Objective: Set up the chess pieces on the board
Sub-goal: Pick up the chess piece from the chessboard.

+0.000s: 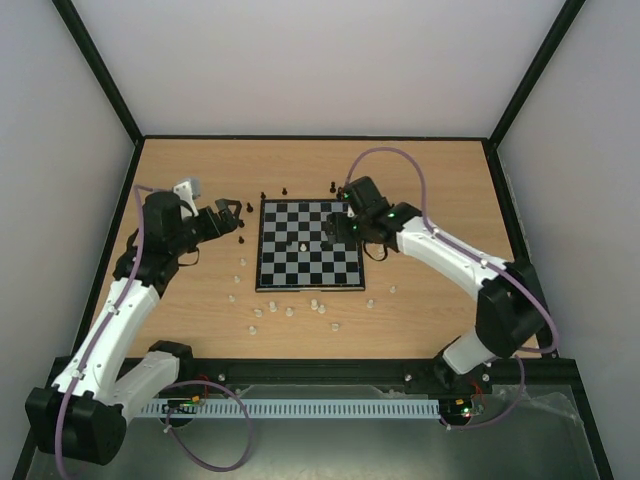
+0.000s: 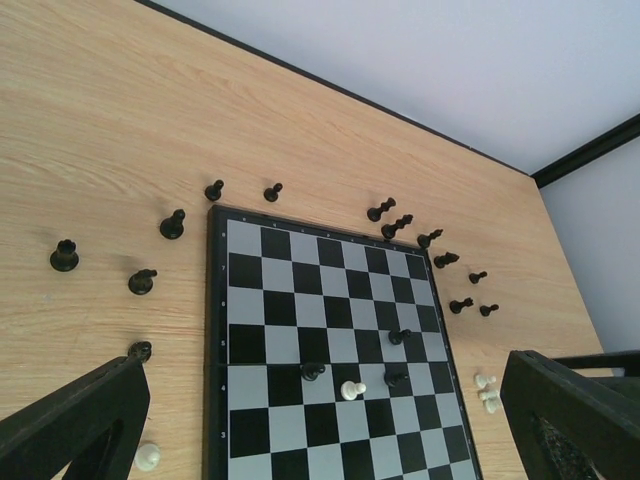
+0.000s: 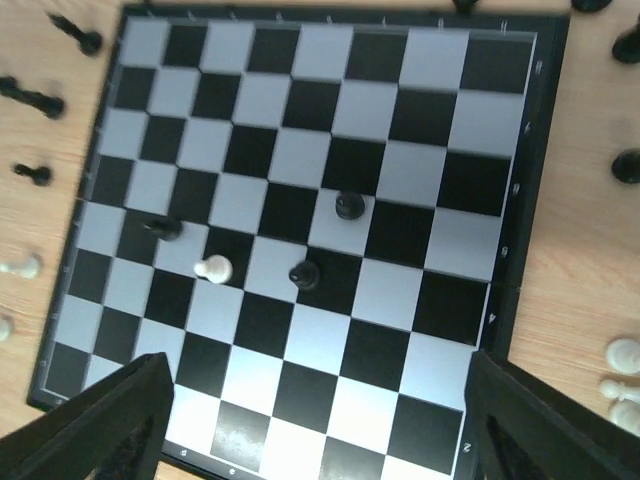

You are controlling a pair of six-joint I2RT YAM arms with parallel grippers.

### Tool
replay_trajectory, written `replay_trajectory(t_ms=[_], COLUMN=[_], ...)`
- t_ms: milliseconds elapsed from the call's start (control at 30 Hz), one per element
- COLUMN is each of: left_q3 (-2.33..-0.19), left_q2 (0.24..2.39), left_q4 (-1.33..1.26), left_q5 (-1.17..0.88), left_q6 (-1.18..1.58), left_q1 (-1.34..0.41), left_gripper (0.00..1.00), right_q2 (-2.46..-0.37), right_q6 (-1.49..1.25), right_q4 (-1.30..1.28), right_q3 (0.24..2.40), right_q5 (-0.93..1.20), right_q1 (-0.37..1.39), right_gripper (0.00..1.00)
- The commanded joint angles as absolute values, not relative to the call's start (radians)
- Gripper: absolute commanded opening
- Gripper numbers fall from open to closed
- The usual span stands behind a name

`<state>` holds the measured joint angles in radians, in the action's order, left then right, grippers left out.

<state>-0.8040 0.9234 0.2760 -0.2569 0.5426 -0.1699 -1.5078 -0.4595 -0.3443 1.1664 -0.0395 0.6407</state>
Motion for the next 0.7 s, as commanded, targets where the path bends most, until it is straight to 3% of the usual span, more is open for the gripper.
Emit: replay_trajectory(t_ms=[0, 133, 500, 667], left_q3=[-0.803, -0.800, -0.792, -0.786], left_q2=[0.922, 0.923, 0.924, 0.918], left_q4=[0.268, 0.270, 0.275, 0.284], left_q5=[-0.245, -0.232, -0.220, -0.213], left_q6=[0.538, 0.536, 0.531, 0.528], left_q1=[-0.174, -0.176, -0.182, -0.184], left_gripper=[1.00, 0.99, 1.00, 0.99], right_q2=[-1.576, -1.652, -1.926, -1.997], right_q6=[-0.420, -0.408, -0.399, -0.399], right_q4=[-0.408, -0.412, -0.466, -0.510], right_q3=[1.201, 1.242, 1.482, 1.566], right_q5=[-0.138, -0.163, -0.243, -0.253], right_q1=[0.679, 0.683, 0.681, 0.668], right_gripper=[0.77, 0.58, 0.33, 0.26])
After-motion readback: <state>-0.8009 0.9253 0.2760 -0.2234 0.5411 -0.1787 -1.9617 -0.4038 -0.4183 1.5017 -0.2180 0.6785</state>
